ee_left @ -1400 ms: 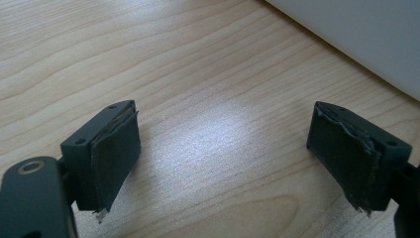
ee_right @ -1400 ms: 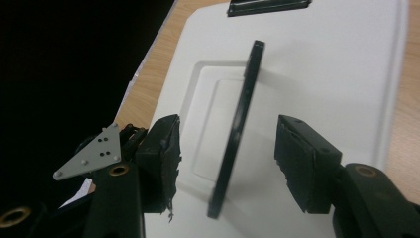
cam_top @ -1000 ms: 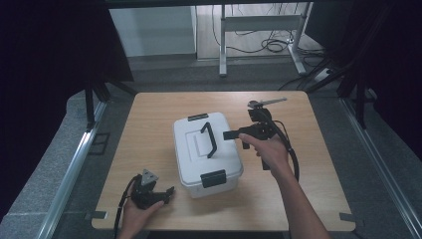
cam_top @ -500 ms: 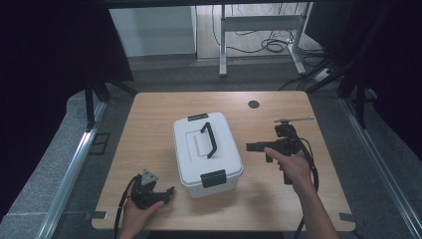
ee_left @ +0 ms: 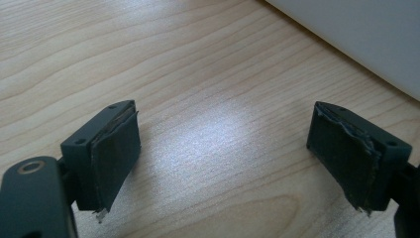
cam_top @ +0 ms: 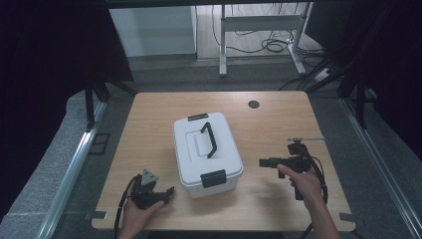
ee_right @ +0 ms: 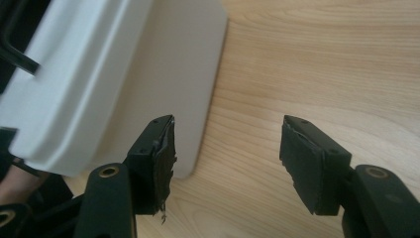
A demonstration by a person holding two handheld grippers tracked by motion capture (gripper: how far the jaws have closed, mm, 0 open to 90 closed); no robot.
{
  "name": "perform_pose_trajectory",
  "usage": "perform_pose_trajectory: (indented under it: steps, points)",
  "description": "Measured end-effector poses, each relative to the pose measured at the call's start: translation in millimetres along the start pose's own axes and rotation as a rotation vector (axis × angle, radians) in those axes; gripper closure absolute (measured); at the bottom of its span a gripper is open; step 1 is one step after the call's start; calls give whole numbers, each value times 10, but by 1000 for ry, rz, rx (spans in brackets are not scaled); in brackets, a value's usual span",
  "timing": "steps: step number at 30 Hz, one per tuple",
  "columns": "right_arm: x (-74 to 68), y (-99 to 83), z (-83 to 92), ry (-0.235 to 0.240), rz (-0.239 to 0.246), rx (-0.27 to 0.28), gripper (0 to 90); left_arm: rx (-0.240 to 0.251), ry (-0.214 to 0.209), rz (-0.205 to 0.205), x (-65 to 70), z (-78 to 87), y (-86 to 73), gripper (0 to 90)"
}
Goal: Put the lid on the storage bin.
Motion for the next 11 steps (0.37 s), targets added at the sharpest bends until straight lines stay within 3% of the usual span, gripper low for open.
perform_pose_trajectory:
  steps: [6,11]
  points:
    - [47,-22,-2,-24,17,-5,386,0,0,0,0,0,0,132]
    - [90,-66,-35,-10,10,-5,376,0,0,0,0,1,-1,133]
Point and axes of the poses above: each handheld gripper's, and its own axes: z roughly backward along the jaws, y roughly out of its top, x roughly to its right, the point moved 2 cm from there along -z, roughly forward along the jaws, and after that the axes turned 5 degrees about -x, right-handed, at the moved point
